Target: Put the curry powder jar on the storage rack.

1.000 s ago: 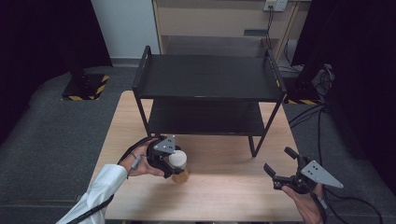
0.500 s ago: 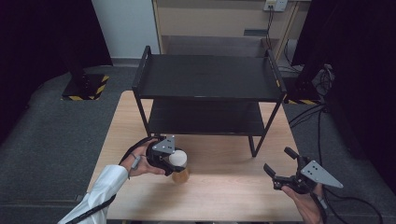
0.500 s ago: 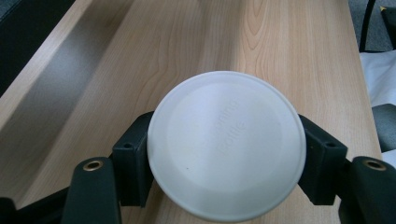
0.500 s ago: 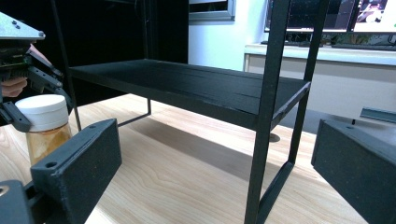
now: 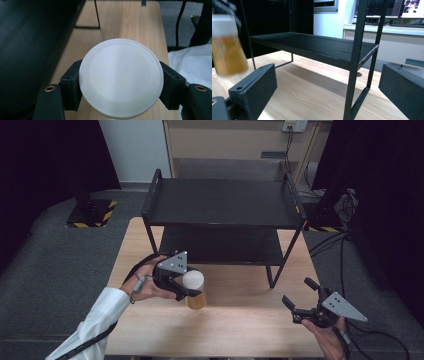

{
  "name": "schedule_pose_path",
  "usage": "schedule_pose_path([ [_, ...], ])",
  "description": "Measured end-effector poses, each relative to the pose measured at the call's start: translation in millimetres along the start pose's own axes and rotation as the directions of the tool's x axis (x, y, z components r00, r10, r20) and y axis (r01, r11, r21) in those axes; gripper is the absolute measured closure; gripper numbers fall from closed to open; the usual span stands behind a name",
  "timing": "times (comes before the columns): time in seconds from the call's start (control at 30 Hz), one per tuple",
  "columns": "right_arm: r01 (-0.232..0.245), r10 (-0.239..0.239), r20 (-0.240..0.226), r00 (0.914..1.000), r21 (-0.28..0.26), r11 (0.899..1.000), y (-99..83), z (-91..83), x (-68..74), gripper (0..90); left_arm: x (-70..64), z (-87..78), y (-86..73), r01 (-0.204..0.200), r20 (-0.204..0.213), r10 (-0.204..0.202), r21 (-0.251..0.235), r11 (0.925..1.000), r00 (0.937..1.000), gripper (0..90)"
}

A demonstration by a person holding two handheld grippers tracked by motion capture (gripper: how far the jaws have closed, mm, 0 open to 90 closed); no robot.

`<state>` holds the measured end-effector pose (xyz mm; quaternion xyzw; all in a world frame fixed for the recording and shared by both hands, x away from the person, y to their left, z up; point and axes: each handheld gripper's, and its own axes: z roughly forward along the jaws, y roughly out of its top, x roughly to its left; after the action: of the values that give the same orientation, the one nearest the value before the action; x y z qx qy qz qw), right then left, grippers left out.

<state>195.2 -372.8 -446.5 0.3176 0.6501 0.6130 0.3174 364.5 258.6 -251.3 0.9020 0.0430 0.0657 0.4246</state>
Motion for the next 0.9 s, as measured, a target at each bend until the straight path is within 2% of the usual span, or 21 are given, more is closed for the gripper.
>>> schedule_pose_path([
  [0.07,0.002,-0.002,0.000,1.0000,-0.003,1.000,-0.2,-0.1,-0.1,1.7,-1.3,-19.6,20.9,-0.002,-0.006,0.001,-0.035,0.9994,1.0000,31.9],
  [0.1,0.002,-0.002,0.000,1.0000,-0.003,1.000,-0.2,-0.1,-0.1,1.7,-1.3,-19.6,20.9,-0.002,-0.006,0.001,-0.035,0.9994,1.0000,31.9],
  [0.13,0.003,-0.003,0.003,1.0000,-0.005,1.000,-0.3,-0.2,0.3,1.6,-1.0,-32.4,36.6,-0.008,-0.006,0.008,-0.045,0.9989,0.9999,31.9],
  [0.17,0.003,-0.003,0.003,1.0000,-0.005,1.000,-0.3,-0.2,0.3,1.6,-1.0,-32.4,36.6,-0.008,-0.006,0.008,-0.045,0.9989,0.9999,31.9],
  [0.2,0.003,-0.003,0.001,1.0000,-0.008,1.000,-0.5,-0.3,0.1,1.5,-1.4,-44.6,53.1,-0.023,-0.010,0.022,-0.050,0.9985,0.9997,31.9],
  [0.23,0.003,-0.003,0.001,1.0000,-0.008,1.000,-0.5,-0.3,0.1,1.5,-1.4,-44.6,53.1,-0.023,-0.010,0.022,-0.050,0.9985,0.9997,31.9],
  [0.27,0.005,-0.005,0.003,1.0000,-0.011,1.000,-0.7,-0.3,0.4,1.4,-0.9,-56.1,67.5,-0.026,-0.008,0.026,-0.063,0.9977,0.9996,31.9],
  [0.3,0.005,-0.005,0.003,1.0000,-0.011,1.000,-0.7,-0.3,0.4,1.4,-0.9,-56.1,67.5,-0.026,-0.008,0.026,-0.063,0.9977,0.9996,31.8],
  [0.33,0.006,-0.006,0.007,1.0000,-0.015,1.000,-0.9,-0.5,1.0,1.1,-0.1,-65.9,79.1,-0.039,-0.004,0.039,-0.077,0.9963,0.9992,31.8],
  [0.53,0.006,-0.006,0.008,1.0000,-0.021,1.000,-1.5,-0.7,0.6,1.0,0.2,-96.0,119.0,-0.043,-0.013,0.042,-0.110,0.9931,0.9990,31.8],
  [0.57,0.006,-0.006,0.008,1.0000,-0.021,1.000,-1.5,-0.7,0.6,1.0,0.2,-96.0,119.0,-0.043,-0.013,0.042,-0.110,0.9931,0.9990,31.8],
  [0.7,0.005,-0.005,0.007,1.0000,-0.022,1.000,-1.4,-1.0,0.4,1.1,2.9,-111.6,141.8,-0.019,-0.019,0.017,-0.129,0.9915,0.9997,31.8],
  [0.73,0.004,-0.004,0.007,1.0000,-0.022,1.000,-1.4,-1.1,0.3,1.1,3.1,-116.9,150.7,-0.012,-0.028,0.009,-0.131,0.9913,0.9996,31.8],
  [0.77,0.004,-0.004,0.007,1.0000,-0.022,1.000,-1.4,-1.1,0.3,1.1,3.1,-116.9,150.7,-0.012,-0.028,0.009,-0.131,0.9913,0.9996,31.7],
  [0.8,0.004,-0.004,0.006,1.0000,-0.021,1.000,-1.4,-1.2,0.2,1.1,3.1,-122.3,158.3,-0.008,-0.046,0.002,-0.143,0.9897,0.9989,31.8],
  [0.83,0.004,-0.004,0.006,1.0000,-0.021,1.000,-1.4,-1.2,0.2,1.1,3.1,-122.3,158.3,-0.008,-0.046,0.002,-0.143,0.9897,0.9989,31.8],
  [0.87,0.003,-0.003,0.006,1.0000,-0.021,1.000,-1.5,-1.3,0.0,1.1,4.8,-127.9,167.4,0.000,-0.062,-0.009,-0.142,0.9898,0.9980,31.7],
  [0.9,0.003,-0.003,0.006,1.0000,-0.021,1.000,-1.5,-1.3,0.0,1.1,4.8,-127.9,167.4,0.000,-0.062,-0.009,-0.142,0.9898,0.9980,31.7],
])
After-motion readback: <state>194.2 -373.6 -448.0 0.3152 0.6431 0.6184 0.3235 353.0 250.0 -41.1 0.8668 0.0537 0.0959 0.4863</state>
